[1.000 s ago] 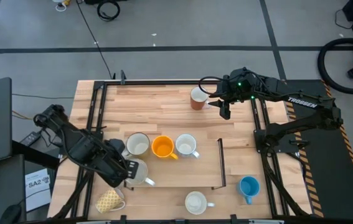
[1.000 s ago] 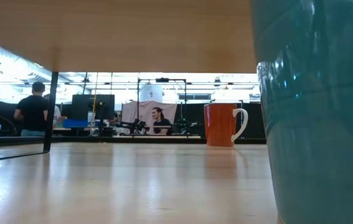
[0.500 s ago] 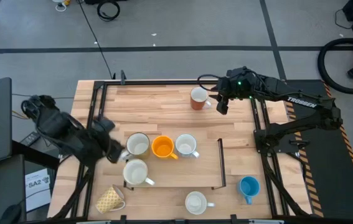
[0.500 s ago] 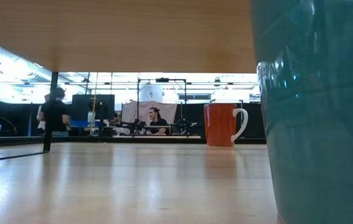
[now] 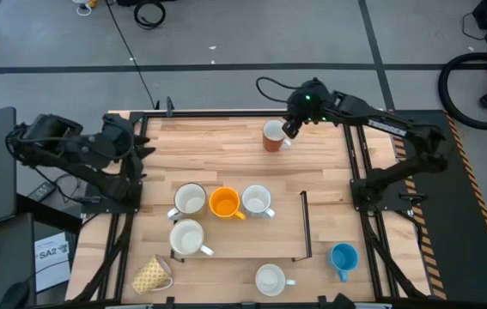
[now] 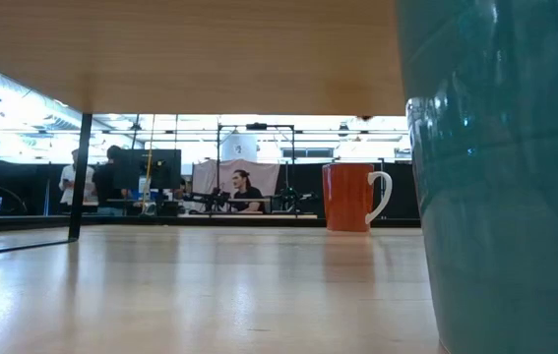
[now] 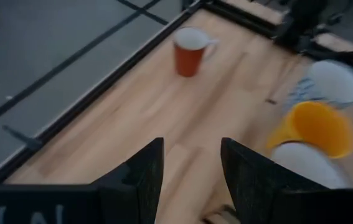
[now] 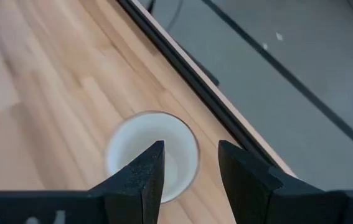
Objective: Place coffee mugs
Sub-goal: Put the red mug on the shelf
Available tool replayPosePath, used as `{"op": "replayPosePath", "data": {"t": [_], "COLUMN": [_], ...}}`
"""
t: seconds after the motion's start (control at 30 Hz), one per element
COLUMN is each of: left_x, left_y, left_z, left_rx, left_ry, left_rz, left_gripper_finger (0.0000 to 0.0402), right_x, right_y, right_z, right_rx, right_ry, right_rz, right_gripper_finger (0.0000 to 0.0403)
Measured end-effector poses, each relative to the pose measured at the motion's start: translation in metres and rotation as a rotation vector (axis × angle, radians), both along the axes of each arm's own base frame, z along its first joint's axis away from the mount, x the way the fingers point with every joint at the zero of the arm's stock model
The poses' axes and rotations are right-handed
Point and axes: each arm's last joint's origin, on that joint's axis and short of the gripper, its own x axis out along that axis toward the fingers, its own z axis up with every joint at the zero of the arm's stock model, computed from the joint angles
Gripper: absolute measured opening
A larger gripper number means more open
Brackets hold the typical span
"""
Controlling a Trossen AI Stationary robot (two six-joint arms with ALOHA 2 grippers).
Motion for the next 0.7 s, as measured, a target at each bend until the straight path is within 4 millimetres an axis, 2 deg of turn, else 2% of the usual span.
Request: {"op": "replayPosePath", "data": {"t": [0.27, 0.7], "left_x": [-0.006, 0.011], "left_y": [0.010, 0.004], "left_z": [-0.043, -0.090], "left_rx": [0.042, 0.010], "left_ry": [-0.009, 0.024], "left_rz": [0.015, -0.040], "left_gripper_finger": [0.0167, 0.0167], "right_x": [0.006, 0.020], "right_y": [-0.031, -0.046], "right_z": [-0.028, -0.063], "right_rx": [0.053, 0.157], "right_ry": [0.053, 0.118], "right_rz": [-0.063, -0.045], "right_gripper_finger": [0.0156, 0.0156]}}
